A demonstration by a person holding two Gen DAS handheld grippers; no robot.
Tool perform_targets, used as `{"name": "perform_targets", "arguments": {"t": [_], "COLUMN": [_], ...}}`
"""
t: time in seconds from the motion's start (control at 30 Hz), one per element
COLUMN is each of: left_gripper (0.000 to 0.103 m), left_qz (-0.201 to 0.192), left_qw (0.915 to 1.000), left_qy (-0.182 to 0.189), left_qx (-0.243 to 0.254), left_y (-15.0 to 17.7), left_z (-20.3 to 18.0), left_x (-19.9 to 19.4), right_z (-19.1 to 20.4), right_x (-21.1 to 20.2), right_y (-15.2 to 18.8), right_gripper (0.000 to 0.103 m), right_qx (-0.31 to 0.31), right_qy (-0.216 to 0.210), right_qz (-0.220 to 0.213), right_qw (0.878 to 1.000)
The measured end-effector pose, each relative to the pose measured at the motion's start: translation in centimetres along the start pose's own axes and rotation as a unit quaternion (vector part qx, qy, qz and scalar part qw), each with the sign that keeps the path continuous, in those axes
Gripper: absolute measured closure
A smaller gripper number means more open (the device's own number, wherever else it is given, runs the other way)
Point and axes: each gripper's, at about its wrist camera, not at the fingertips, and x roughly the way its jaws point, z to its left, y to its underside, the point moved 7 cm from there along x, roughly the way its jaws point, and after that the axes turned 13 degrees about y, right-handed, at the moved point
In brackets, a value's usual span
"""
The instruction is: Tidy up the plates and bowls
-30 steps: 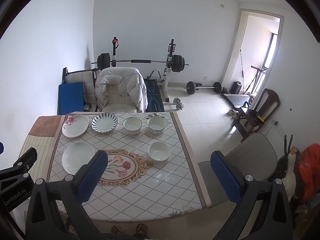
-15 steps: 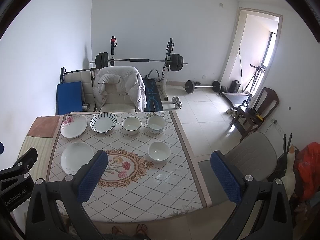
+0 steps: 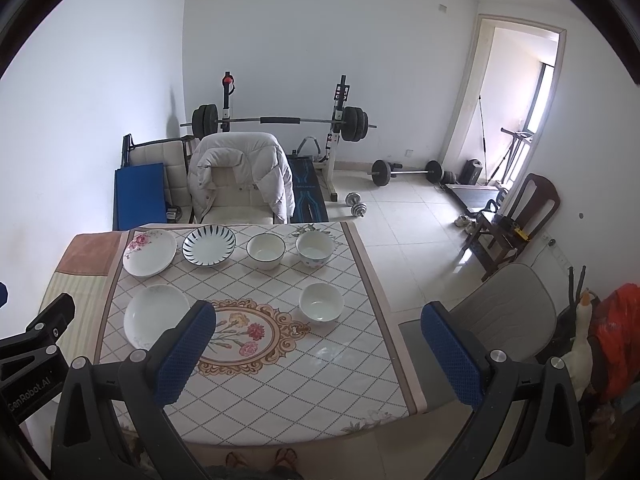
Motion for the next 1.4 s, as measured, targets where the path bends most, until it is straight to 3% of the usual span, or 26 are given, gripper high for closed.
{"name": "perform_targets", "arguments": {"t": [1.0,1.17,1.3,1.4], "left_gripper": [0.001,0.001,0.001,0.001], "left_qz": [0.0,0.012,0.063,0.111], "left_qw": [0.9999,0.999,0.9942,0.9871], "left_qy": [-0.002,-0.008,-0.046,-0.067], "left_qx": [-0.014,-0.043,-0.073,-0.095], "left_y": [-0.4,-0.6,0.9,3.0], "left_z": [2.0,4.3,8.2,11.3], "left_x": [1.1,4.2,9.5,13.6], "right_z": [0.6,1.3,4.9,8.8], "right_x": [0.4,3.5,8.9,13.4], "right_y": [-1.1,-0.3,1.5,3.7], "right_gripper": [0.0,0.0,0.0,0.0], "right_qx": [0.005,0.016,-0.024,-0.061], "right_qy": [-0.002,-0.03,-0.094,-0.149], "right_qz": [0.002,0.035,0.076,0.131], "right_qw": [1.0,0.999,0.992,0.978]}}
